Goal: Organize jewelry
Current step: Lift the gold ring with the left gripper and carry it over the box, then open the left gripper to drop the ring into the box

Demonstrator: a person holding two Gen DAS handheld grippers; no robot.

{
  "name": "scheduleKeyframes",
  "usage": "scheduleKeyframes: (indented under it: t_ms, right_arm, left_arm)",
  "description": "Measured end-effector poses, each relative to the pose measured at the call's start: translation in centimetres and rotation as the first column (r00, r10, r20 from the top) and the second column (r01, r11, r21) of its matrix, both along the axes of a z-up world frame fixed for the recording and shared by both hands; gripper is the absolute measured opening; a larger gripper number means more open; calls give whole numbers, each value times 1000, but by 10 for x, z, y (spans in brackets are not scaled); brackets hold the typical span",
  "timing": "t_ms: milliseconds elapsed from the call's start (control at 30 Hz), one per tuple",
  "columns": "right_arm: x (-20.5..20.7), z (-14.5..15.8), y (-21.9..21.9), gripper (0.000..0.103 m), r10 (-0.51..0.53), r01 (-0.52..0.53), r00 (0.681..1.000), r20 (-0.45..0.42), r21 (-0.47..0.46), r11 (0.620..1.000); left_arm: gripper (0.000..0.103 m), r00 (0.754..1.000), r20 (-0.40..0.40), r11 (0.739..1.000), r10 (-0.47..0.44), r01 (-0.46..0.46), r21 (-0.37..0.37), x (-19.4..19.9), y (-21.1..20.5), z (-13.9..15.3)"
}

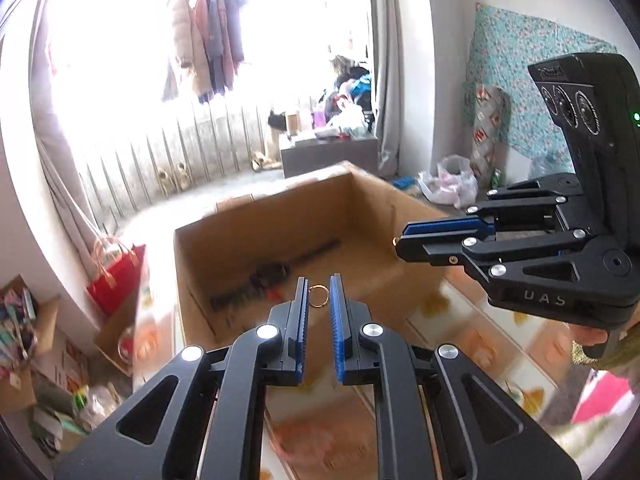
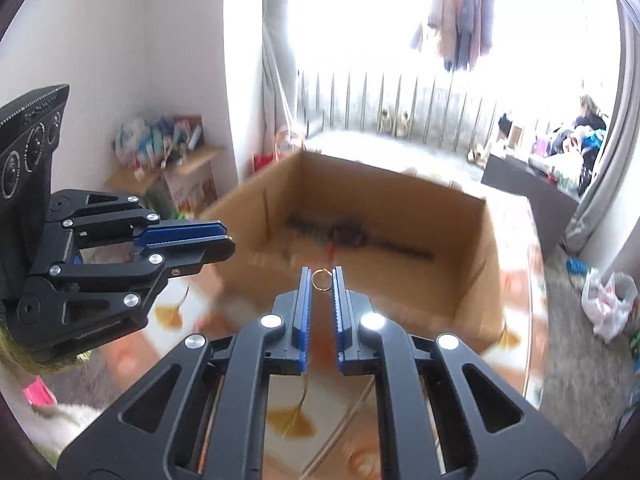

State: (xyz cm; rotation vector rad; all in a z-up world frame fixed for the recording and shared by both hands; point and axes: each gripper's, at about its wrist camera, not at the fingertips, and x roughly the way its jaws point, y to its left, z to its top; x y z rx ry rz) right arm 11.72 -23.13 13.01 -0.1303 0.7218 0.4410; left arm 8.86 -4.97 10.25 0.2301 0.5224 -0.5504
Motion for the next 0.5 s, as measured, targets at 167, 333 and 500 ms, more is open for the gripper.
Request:
scheduleKeyframes:
  t_ms: [167,333,500]
  right_arm:
    - [62,-26,-13,9,-8,14,991,-135,43,999]
    - [104,-59,-31,9,-64,80,965,-256,50,996]
    - [119,-69,-46,12,-108,137,949,-298,79,987]
  left_arm:
    - [11,982,-188,999,7,-16,-45,69,-17,-17]
    - [11,937,-350,997,-11,-17,-79,112,-30,-40]
    - [12,899,-437,991,-19,-39,-124,129,-29,-52]
